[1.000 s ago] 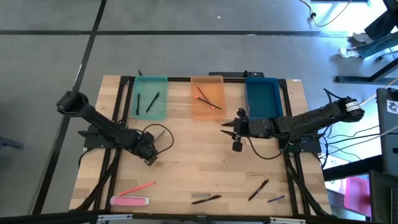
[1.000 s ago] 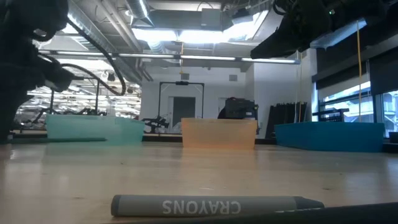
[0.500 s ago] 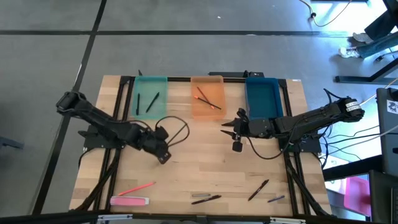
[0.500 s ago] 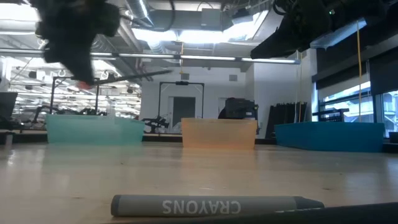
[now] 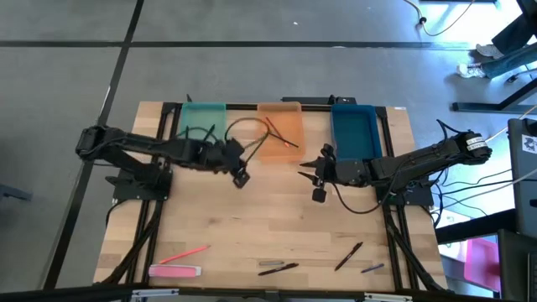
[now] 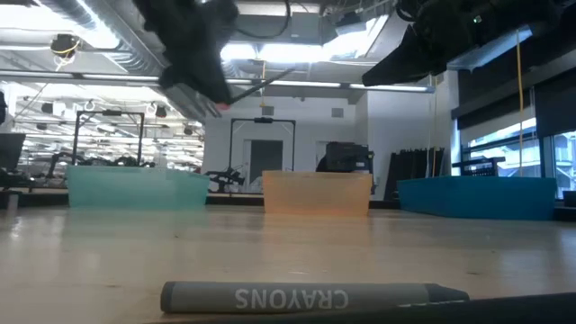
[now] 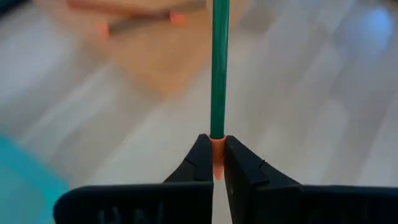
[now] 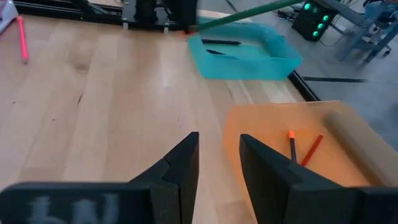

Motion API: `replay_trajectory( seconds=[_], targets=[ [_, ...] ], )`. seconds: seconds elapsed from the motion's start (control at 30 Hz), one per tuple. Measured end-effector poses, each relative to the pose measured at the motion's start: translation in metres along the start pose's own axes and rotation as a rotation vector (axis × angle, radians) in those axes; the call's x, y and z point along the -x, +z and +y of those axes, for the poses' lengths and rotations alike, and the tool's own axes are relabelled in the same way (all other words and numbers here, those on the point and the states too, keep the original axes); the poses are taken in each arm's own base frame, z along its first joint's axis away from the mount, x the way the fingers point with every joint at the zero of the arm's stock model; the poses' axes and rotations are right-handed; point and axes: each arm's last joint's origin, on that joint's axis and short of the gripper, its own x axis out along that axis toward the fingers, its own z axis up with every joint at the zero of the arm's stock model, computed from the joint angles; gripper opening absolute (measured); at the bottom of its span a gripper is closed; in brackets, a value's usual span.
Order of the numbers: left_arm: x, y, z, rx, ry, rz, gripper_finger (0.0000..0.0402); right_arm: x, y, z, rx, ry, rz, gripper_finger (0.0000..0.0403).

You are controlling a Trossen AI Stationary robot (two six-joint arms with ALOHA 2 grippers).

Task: Sort crayons/erasers/pens/pencils in bins
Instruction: Put the green pencil into the orange bin

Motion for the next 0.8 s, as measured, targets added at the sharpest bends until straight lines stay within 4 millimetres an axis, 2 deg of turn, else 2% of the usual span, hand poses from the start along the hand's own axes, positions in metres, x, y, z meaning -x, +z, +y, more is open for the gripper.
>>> replay_trajectory(
  seconds=[0.23,0.37,0.5,0.8],
  targets=[
    [-0.027,0.040,0.021,-0.008,0.010,-0.201,0.0004,0.000,0.001,0.000,0.018,-0.003,-0.011,0.0121],
    [-0.051,0.052,0.030,0.003,-0.009,-0.230,0.0004,0.000,0.004,-0.001,0.026,-0.044,-0.033,0.0121],
    [-0.077,0.057,0.038,0.030,-0.024,-0.233,0.0004,0.000,0.005,-0.002,0.024,-0.074,-0.042,0.0121],
    [-0.132,0.052,0.050,0.061,0.007,-0.239,0.0005,0.000,0.005,-0.002,0.026,-0.079,-0.043,0.0121]
  ],
)
